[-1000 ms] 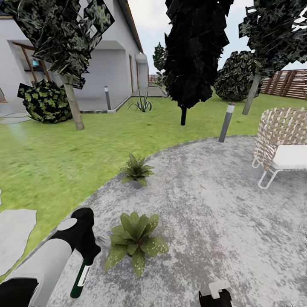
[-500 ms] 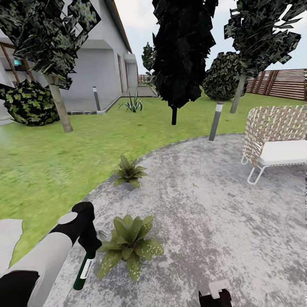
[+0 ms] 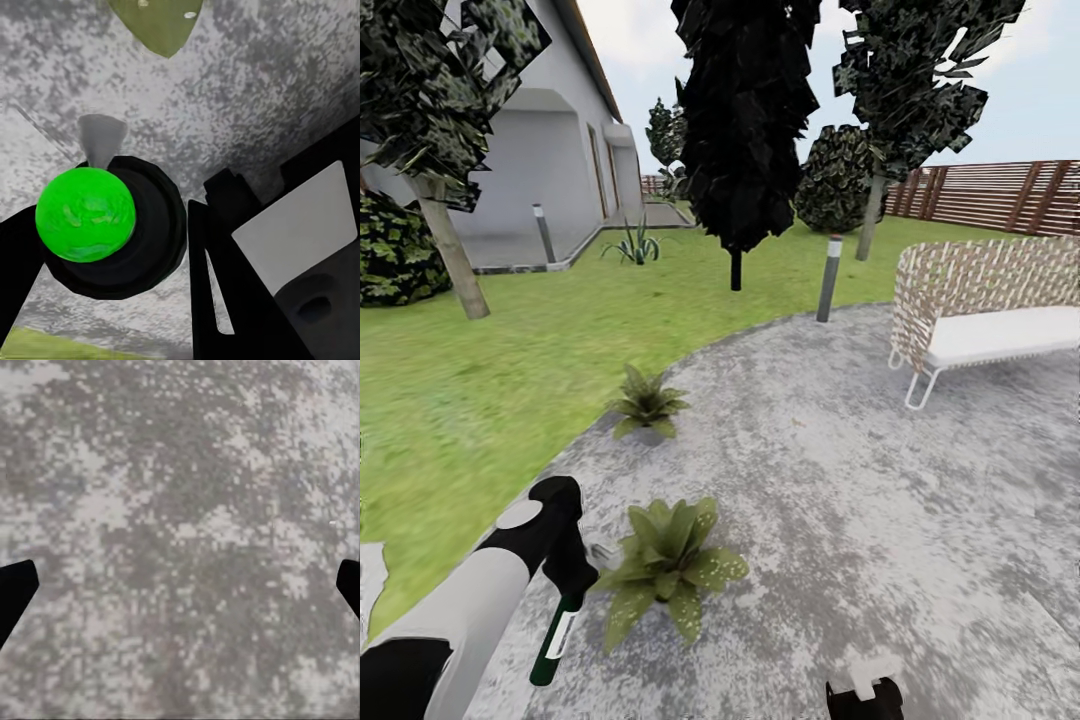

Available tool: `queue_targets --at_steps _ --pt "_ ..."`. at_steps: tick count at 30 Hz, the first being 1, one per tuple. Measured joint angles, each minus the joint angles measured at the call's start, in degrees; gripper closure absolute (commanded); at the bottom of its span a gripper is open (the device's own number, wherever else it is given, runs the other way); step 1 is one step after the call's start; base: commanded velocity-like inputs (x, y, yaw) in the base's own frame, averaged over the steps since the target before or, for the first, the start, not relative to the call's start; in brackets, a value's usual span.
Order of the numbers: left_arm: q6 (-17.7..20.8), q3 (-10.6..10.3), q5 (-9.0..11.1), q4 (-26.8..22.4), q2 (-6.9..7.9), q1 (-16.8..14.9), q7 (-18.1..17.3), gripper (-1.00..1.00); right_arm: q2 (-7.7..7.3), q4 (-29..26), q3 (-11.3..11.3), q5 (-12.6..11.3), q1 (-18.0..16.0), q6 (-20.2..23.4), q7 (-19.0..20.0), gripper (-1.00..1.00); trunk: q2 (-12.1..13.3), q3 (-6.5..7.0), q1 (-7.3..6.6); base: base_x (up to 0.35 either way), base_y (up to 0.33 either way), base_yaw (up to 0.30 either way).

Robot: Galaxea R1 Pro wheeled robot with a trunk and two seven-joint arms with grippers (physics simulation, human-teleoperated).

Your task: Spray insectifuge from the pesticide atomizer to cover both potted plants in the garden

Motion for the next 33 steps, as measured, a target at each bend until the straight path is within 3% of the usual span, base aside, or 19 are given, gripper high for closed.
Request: queue_targets --at_steps 8,15,28,30,33 --pt "0.08 -0.07 0.01 0.07 -0.20 0.08 0.01 1.00 -0.03 0.08 0.06 0.09 0.00 0.00 0.00 -1.00 0.00 0.00 -0.02 -0.062 0.302 -0.005" --pt "0.19 -0.23 0.00 0.18 -0.41 0.28 0.00 1.00 0.00 0.01 0.01 0.07 0.00 0.00 -0.07 -1.00 0.00 0.00 -0.04 0.135 0.301 -0.044" --pt "-0.08 -0.54 0.01 0.19 -0.32 0.49 0.03 1.00 -0.01 0.03 0.01 0.08 0.00 -0.01 -0.11 -1.00 0.00 0.00 -0.02 0.023 0.029 -0.255" --pt "-0.15 -0.34 -0.08 0.23 0.56 0.61 0.03 1.00 0.00 0.06 0.01 0.08 -0.01 -0.01 -0.10 -1.00 0.00 0.00 -0.02 0.000 0.000 -0.064" --pt "-0.30 -0.22 0.06 0.68 3.51 0.70 0.02 1.00 0.01 0.10 0.00 0.08 -0.01 -0.01 -0.10 -1.00 0.00 0.00 -0.02 0.000 0.000 -0.011"
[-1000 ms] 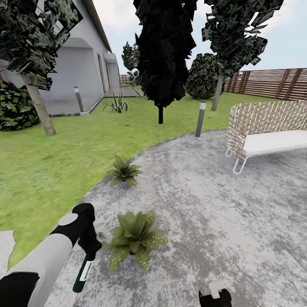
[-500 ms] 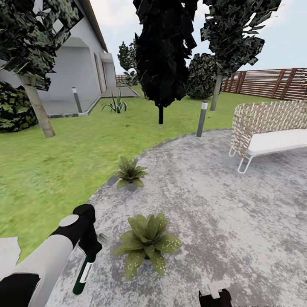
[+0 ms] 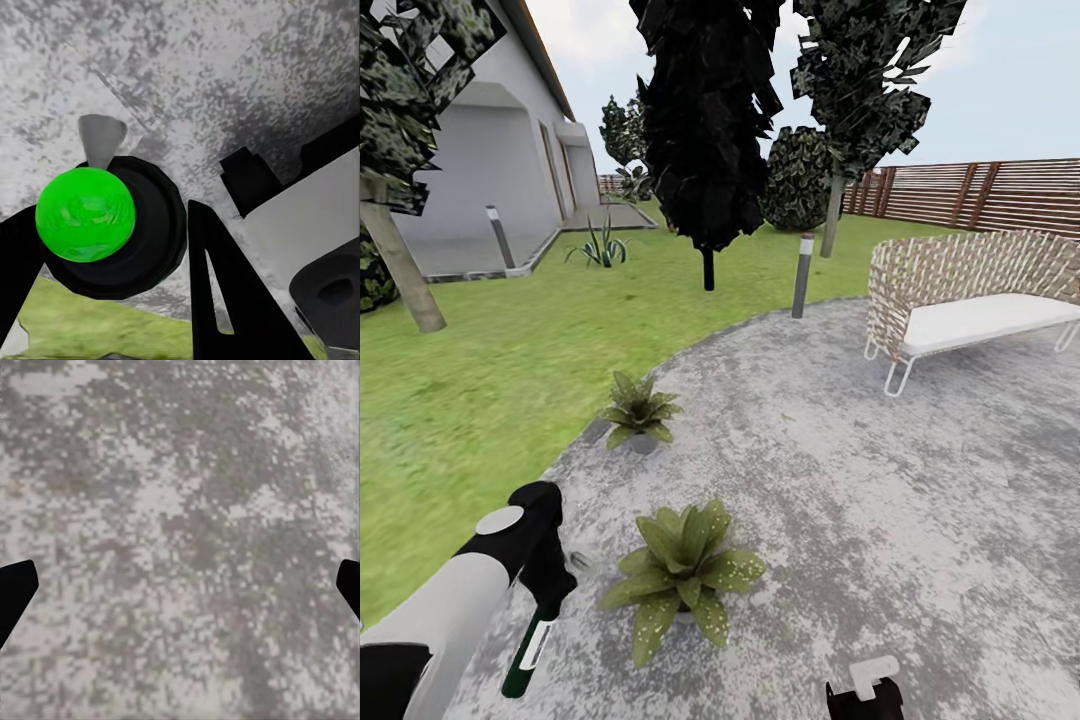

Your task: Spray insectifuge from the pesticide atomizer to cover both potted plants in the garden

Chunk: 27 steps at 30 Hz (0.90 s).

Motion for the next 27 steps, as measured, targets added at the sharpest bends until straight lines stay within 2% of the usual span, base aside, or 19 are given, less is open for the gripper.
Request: queue_targets --at_steps 2,5,8,13,17,22,27 --pt "-0.05 -0.01 0.15 -0.12 0.46 1.30 0.00 1.00 0.04 0.00 0.06 -0.05 0.00 -0.01 0.00 -1.00 0.00 -0.01 0.00 0.000 0.000 -0.001" --pt "0.01 0.25 0.46 -0.60 0.15 3.76 0.18 1.00 0.07 0.00 0.08 -0.08 0.00 0.03 0.00 -1.00 0.00 0.00 0.00 0.000 0.000 0.000" --pt "-0.02 0.72 0.76 -0.67 0.01 4.18 1.57 1.00 0.08 0.00 0.09 -0.08 0.00 0.07 0.03 -1.00 0.00 0.00 0.00 0.000 0.000 0.000" --pt "0.03 0.98 0.78 -0.75 -0.34 4.23 1.81 1.00 0.08 0.00 0.09 -0.08 0.00 0.07 0.04 -1.00 0.00 0.00 0.00 -0.008 0.023 0.000" --pt "0.05 0.81 0.72 -0.72 -0.20 4.22 1.97 1.00 0.08 -0.01 0.08 -0.08 0.01 0.10 0.08 -1.00 0.00 0.00 0.01 -0.096 0.232 -0.010" --pt "0.19 0.85 0.75 -0.56 -0.37 4.21 5.75 1.00 0.03 -0.03 0.08 -0.08 0.02 0.10 0.10 -1.00 0.00 0.00 0.00 -0.065 0.291 -0.201" --pt "0.50 0.98 0.82 -0.63 -0.46 4.22 6.00 1.00 0.00 -0.02 0.02 -0.07 0.01 0.02 0.07 -1.00 0.00 0.00 -0.01 0.026 0.266 -0.096"
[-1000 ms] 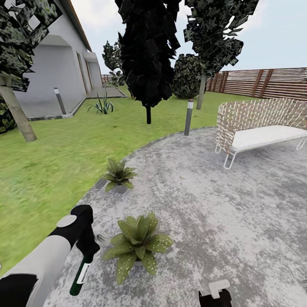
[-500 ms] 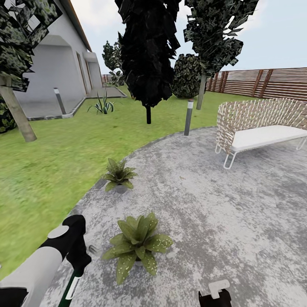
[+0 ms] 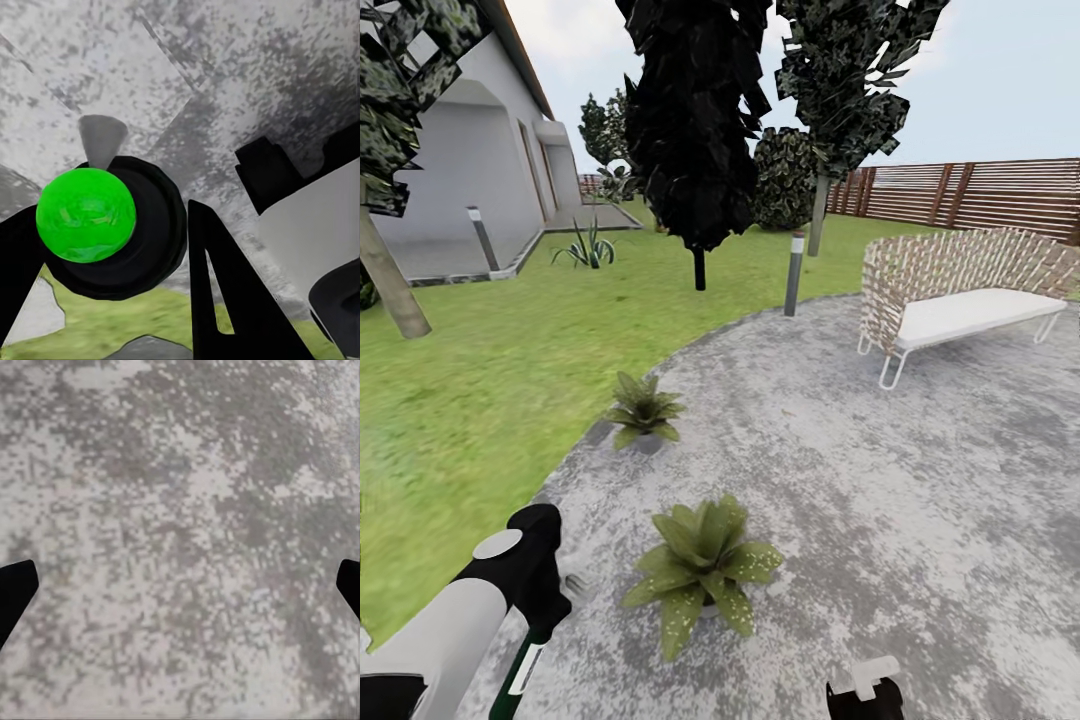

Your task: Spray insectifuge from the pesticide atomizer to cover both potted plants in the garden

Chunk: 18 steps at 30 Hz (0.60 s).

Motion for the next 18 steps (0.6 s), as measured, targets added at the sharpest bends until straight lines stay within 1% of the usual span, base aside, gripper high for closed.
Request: queue_targets --at_steps 4,6,8,10,12,18 --pt "-0.09 -0.06 0.21 0.23 -0.21 0.14 0.11 1.00 -0.27 -0.03 -0.08 0.01 -0.01 -0.04 -0.03 -1.00 0.00 0.00 0.00 0.026 0.041 -0.005" --pt "-0.23 -0.12 0.30 0.22 -0.44 0.92 0.22 1.00 -0.31 -0.05 -0.04 0.05 -0.01 -0.04 -0.06 -1.00 0.00 0.00 0.01 0.003 0.004 0.000" --pt "-0.26 -0.14 0.31 0.13 -1.09 1.41 0.37 1.00 -0.33 -0.06 -0.03 0.03 -0.01 -0.04 -0.03 -1.00 0.00 0.00 0.01 0.001 0.001 0.000" --pt "-0.27 -0.10 0.33 0.07 -2.09 1.74 0.60 1.00 -0.29 -0.07 -0.02 0.00 -0.01 -0.04 -0.04 -1.00 0.00 0.00 0.01 0.000 0.000 -0.004" --pt "-0.28 -0.08 0.30 0.08 -2.55 1.82 0.87 1.00 -0.28 -0.05 0.01 0.00 -0.01 -0.03 -0.01 -1.00 0.00 0.00 0.01 0.000 0.000 -0.136" --pt "-0.30 0.10 0.29 0.12 -2.65 1.91 1.10 1.00 -0.28 -0.01 0.00 -0.01 0.00 -0.03 -0.04 -1.00 0.00 0.00 0.01 0.000 0.000 -0.246"
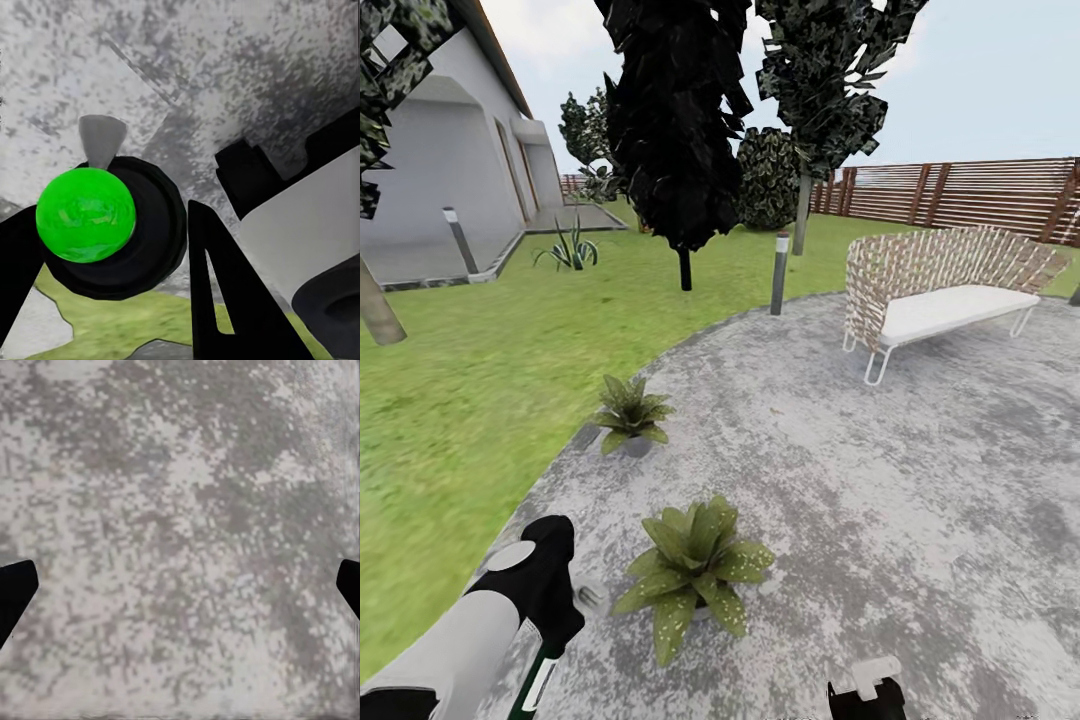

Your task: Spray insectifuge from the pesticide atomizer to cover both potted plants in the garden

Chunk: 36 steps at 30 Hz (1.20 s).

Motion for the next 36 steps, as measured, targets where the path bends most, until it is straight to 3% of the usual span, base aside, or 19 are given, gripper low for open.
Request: queue_targets --at_steps 15,20,22,30,36 --pt "0.02 0.31 -0.02 -0.15 0.16 0.01 -0.01 1.00 0.21 -0.01 0.01 -0.01 0.00 -0.02 0.03 -1.00 0.00 0.01 0.00 -0.126 0.203 -0.116" --pt "0.00 3.11 0.12 -0.15 0.21 -0.02 0.14 1.00 0.11 0.00 -0.02 0.00 0.01 0.01 0.03 -1.00 0.00 0.15 -0.01 0.028 0.302 -0.255" --pt "-0.07 3.71 0.13 -0.13 0.21 0.00 1.76 1.00 0.10 0.00 -0.02 -0.03 0.01 0.02 0.02 -1.00 0.00 0.22 -0.01 0.080 0.302 -0.271" --pt "-0.07 3.83 0.19 0.02 0.15 0.02 3.50 1.00 0.23 -0.05 0.00 -0.08 0.00 0.05 0.06 -1.00 0.00 0.33 0.00 0.079 0.249 -0.223" --pt "-0.07 3.83 0.18 0.03 0.14 0.01 3.53 1.00 0.22 0.01 -0.01 -0.08 0.00 0.00 0.03 -1.00 0.00 0.41 0.00 0.000 0.005 -0.121"
